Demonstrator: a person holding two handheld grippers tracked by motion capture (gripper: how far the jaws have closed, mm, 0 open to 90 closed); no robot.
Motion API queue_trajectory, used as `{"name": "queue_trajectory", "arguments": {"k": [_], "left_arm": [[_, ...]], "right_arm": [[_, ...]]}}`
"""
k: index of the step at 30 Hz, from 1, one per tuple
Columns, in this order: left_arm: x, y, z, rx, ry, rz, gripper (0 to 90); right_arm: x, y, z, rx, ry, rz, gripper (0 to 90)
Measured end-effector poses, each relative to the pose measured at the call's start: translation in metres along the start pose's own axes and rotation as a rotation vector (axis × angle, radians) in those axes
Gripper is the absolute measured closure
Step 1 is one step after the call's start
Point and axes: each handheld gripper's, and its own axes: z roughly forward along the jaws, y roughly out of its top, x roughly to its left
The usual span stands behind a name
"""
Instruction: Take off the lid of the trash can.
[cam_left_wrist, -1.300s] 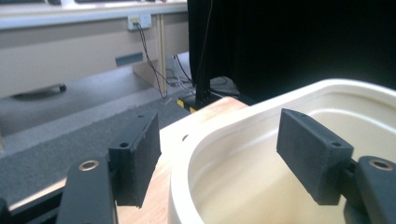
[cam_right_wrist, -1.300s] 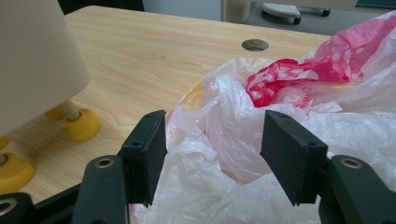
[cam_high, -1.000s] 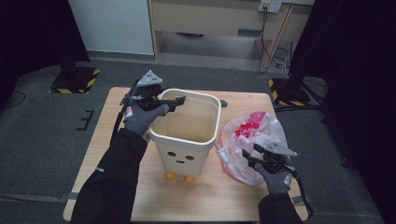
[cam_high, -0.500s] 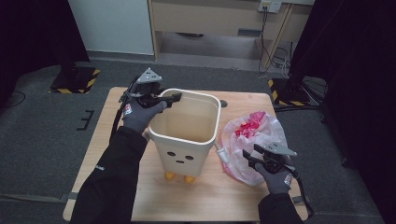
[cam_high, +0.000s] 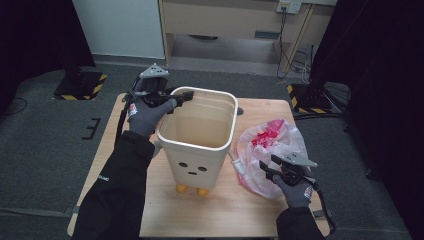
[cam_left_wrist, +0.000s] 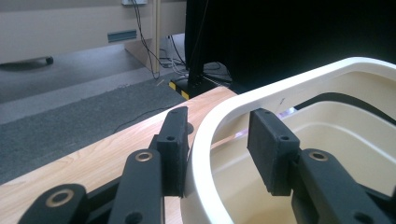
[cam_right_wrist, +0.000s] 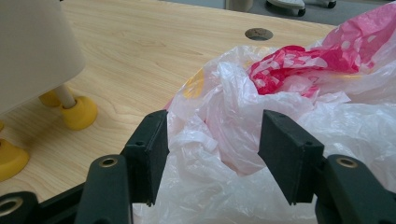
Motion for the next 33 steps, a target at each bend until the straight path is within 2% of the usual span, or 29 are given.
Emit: {"name": "queue_trajectory", "arguments": {"k": [3, 8, 10, 14, 17, 21, 25, 29, 33], "left_arm": [[0.0, 0.004, -0.007, -0.017, -0.01, -0.009, 58.3], [0.001, 0.015, -0.031, -0.083, -0.012, -0.016, 58.3], [0.001, 0.019, -0.042, -0.109, -0.005, -0.006, 58.3], [0.001, 0.023, -0.068, -0.157, 0.036, 0.017, 58.3], [0.005, 0.022, -0.09, -0.212, 0.055, 0.01, 58.2], [0.01, 0.014, -0.113, -0.254, 0.098, 0.014, 58.2], [0.02, -0.001, -0.137, -0.314, 0.141, -0.002, 58.3], [0.031, -0.019, -0.155, -0.342, 0.198, -0.016, 58.3], [0.041, -0.038, -0.169, -0.348, 0.245, -0.033, 58.3]], "right_arm": [[0.0, 0.0, 0.0, 0.003, 0.0, -0.002, 42.5], [0.0, 0.0, 0.001, 0.007, 0.0, -0.001, 42.8], [0.0, -0.001, 0.001, 0.012, -0.001, -0.008, 42.8], [0.0, -0.001, 0.001, 0.013, -0.006, -0.012, 42.8], [0.001, -0.002, 0.002, 0.013, -0.007, -0.007, 42.9], [0.001, -0.002, 0.001, 0.013, -0.006, -0.01, 42.9], [0.002, -0.003, 0.001, 0.015, -0.008, -0.016, 42.9], [0.002, -0.003, 0.002, 0.022, -0.008, -0.017, 42.8], [0.003, -0.004, 0.002, 0.026, -0.01, -0.025, 42.8]]}}
